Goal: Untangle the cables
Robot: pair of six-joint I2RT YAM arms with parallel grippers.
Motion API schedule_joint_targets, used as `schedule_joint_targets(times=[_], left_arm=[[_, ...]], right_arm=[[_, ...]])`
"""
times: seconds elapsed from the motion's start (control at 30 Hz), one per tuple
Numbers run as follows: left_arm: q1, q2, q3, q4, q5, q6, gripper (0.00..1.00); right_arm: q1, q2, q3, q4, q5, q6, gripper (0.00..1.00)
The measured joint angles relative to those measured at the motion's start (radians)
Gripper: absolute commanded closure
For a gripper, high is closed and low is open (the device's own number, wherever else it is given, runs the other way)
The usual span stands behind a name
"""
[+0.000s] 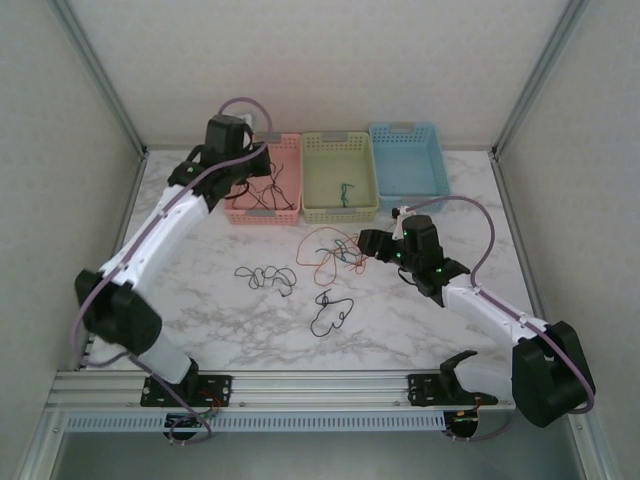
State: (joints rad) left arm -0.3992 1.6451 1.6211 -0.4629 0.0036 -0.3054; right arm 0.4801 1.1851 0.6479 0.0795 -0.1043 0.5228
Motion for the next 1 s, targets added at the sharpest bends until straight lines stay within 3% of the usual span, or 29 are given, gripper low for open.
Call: schedule_joint_targets(times=[0.23, 0.43, 0.57, 0.67, 0.8, 1.0], left_arm=[[0.046, 0.290, 0.144, 0.017, 0.021, 0.010, 1.00], [0.045, 0.431, 0.177, 0.018, 0.020, 0.010, 0.99], [0.045, 0.475, 0.176, 0.016, 0.021, -0.003, 0.57], [0.041, 0.455, 0.146, 0.026, 0.021, -0.013, 0.39], [0.034, 0.359, 0.087, 0.015, 0.024, -0.012, 0.33], [0.027, 0.049, -0.011, 0.009, 0.056, -0.014, 0.31]], right_arm=[[-0.003, -0.060, 0.000, -0.038, 0.000, -0.027, 0.32], [-0.012, -0.087, -0.017, -0.051, 0.000, -0.041, 0.32], [-0.016, -0.089, -0.020, -0.074, 0.000, -0.051, 0.31], [-0.016, -0.090, -0.020, -0.085, 0.000, -0.065, 0.30], [-0.016, -0.089, -0.020, -0.099, 0.000, -0.071, 0.30], [-0.017, -0.058, -0.020, -0.104, -0.012, -0.068, 0.33]])
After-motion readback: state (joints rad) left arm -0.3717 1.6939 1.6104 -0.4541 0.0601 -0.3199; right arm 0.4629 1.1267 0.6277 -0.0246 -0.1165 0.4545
